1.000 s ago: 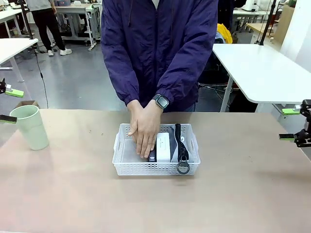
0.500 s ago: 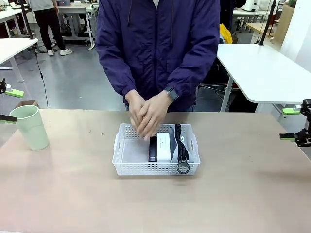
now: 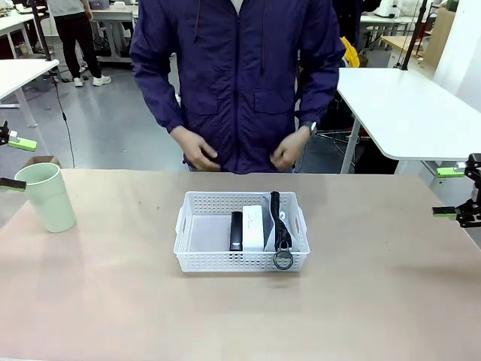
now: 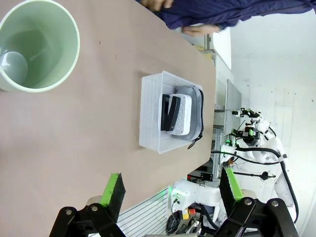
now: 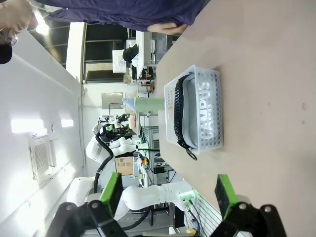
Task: Efficiently arrange items inside the basket to fit them all.
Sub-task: Pick up the Reusable plastic cup and place it inside the Organizing basket.
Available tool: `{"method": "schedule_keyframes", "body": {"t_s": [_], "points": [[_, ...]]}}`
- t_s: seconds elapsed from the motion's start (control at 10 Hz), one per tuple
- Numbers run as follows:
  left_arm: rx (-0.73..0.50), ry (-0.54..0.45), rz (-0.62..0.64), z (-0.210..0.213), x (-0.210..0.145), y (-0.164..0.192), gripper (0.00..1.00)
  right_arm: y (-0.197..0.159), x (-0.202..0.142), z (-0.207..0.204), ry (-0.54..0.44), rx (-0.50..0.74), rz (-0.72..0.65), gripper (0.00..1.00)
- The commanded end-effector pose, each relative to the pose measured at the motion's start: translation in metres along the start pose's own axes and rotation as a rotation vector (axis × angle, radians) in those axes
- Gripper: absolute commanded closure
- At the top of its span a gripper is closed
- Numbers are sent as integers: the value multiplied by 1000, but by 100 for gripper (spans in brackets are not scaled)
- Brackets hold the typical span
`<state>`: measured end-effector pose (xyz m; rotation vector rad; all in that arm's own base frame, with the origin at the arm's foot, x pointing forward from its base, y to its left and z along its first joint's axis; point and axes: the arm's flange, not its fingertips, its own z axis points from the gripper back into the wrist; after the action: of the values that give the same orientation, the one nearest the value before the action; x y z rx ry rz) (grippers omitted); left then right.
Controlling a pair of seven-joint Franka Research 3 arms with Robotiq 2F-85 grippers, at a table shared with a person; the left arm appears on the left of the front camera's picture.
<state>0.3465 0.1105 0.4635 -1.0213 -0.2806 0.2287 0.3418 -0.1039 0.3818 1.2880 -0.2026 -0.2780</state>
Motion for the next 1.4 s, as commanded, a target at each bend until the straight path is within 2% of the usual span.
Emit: {"method": "schedule_keyframes", "body": {"t_s": [0.0, 0.1, 0.2, 0.3, 0.4, 0.5, 0.6, 0.8, 0.9, 1.0, 1.1, 1.2, 1.3], "points": [[6, 13, 5, 2, -3, -1, 0, 4, 0, 2, -3, 13, 2, 0], [0, 0, 0, 0, 0, 0, 0, 4, 0, 2, -3, 13, 2, 0], [3, -7, -130, -2, 0, -11, 0, 4, 0, 2, -3, 13, 2, 0], [20, -4, -429, 0, -3, -15, 0, 4, 0, 2, -3, 13, 2, 0], [-69, -53, -665, 10, -5, -9, 0, 4, 0, 2, -3, 13, 2, 0], [-127, -89, -812, 17, -8, 2, 0, 4, 0, 2, -3, 13, 2, 0], [-155, -114, -875, 24, -13, 9, 0, 4, 0, 2, -3, 13, 2, 0], [-173, 74, -1038, 56, -28, 31, 0, 4, 0, 2, -3, 13, 2, 0], [-136, 111, -1106, 62, -38, 38, 0, 4, 0, 2, -3, 13, 2, 0], [-76, 88, -1112, 64, -40, 42, 0, 4, 0, 2, -3, 13, 2, 0], [-21, 16, -1037, 66, -35, 46, 0, 4, 0, 2, -3, 13, 2, 0], [-117, 91, -1085, 58, -45, 35, 0, 4, 0, 2, -3, 13, 2, 0], [-117, 91, -1085, 58, -45, 35, 0, 4, 0, 2, -3, 13, 2, 0]]}}
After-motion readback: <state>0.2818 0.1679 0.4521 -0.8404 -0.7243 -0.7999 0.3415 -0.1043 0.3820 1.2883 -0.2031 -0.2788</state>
